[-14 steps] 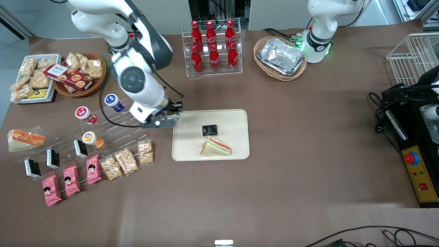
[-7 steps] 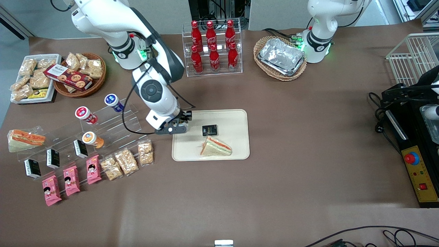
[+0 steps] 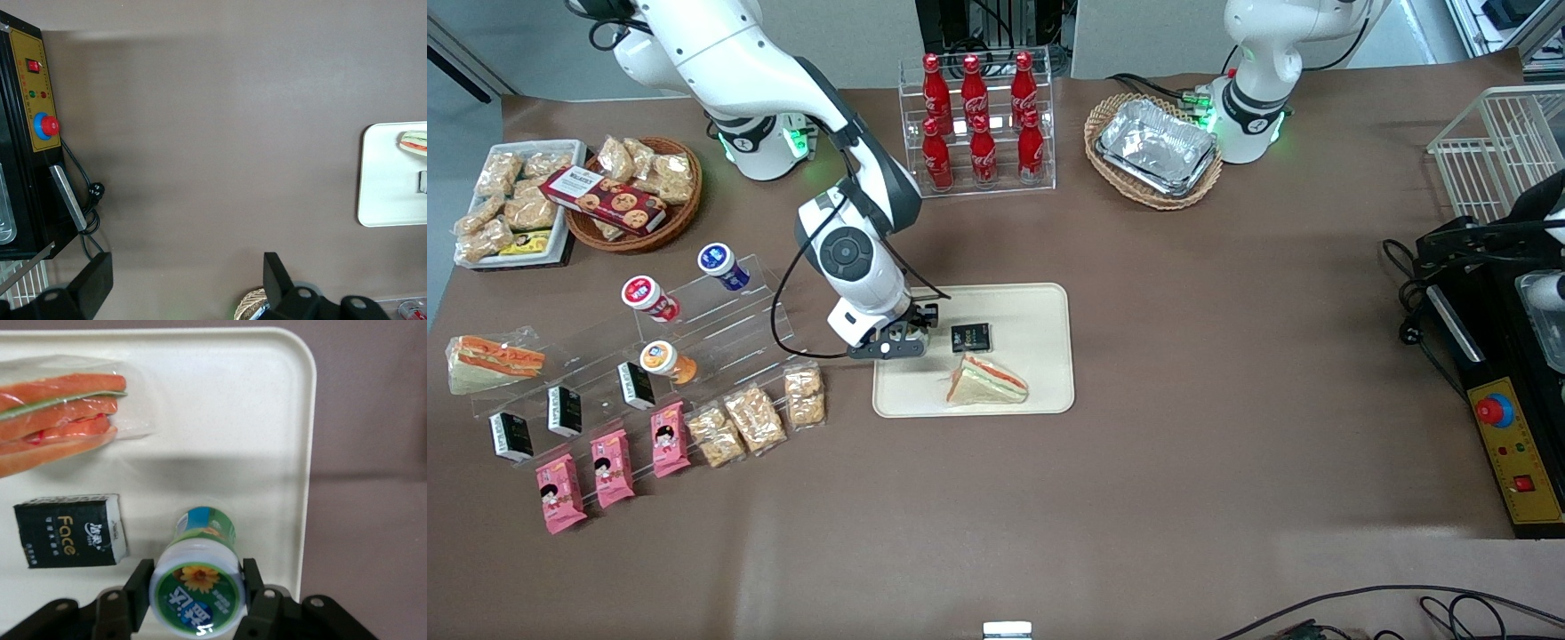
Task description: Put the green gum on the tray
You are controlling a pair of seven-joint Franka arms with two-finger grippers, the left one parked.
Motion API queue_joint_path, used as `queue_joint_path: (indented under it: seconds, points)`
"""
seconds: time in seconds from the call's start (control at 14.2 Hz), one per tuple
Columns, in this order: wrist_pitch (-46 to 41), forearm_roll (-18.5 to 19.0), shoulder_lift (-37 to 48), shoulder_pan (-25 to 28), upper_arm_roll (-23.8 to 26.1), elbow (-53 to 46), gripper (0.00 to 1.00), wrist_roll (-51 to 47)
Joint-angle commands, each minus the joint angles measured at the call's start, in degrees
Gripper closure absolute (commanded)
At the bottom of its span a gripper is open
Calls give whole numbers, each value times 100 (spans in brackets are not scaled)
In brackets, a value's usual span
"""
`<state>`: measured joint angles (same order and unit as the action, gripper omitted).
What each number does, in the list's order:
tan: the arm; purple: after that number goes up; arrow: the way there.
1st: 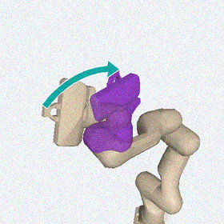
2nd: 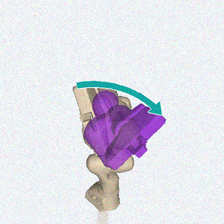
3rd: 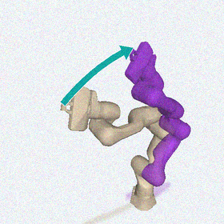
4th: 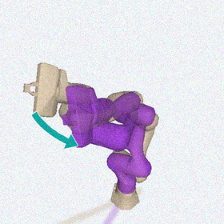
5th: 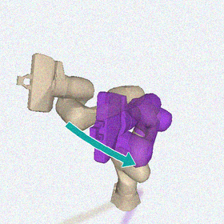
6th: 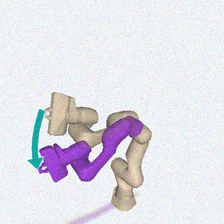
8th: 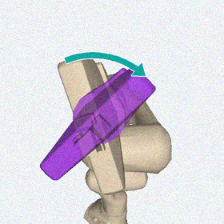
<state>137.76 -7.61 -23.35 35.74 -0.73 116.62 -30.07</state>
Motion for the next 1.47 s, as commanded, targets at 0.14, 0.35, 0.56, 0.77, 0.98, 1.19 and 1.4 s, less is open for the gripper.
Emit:
queue_joint_path:
  seconds: [0.14, 0.35, 0.56, 0.77, 0.98, 1.19, 1.4]
  points:
    - [76, -30, 23, 83, -67, -52, 11, -218]
    - [-361, -30, 356, -118, -111, -113, 3, -140]
    - [-1414, -30, 1076, -916, -129, -140, 2, 754]
    - [-2373, -30, 1876, -1787, -129, -140, 1, 1545]
    - [-2963, -30, 2352, -2456, -138, -157, 1, 2328]
    - [-3718, -21, 2476, -2983, -138, -682, 1, 2866]
    - [-4475, 329, 2371, -3344, -146, -1483, 1, 2928]
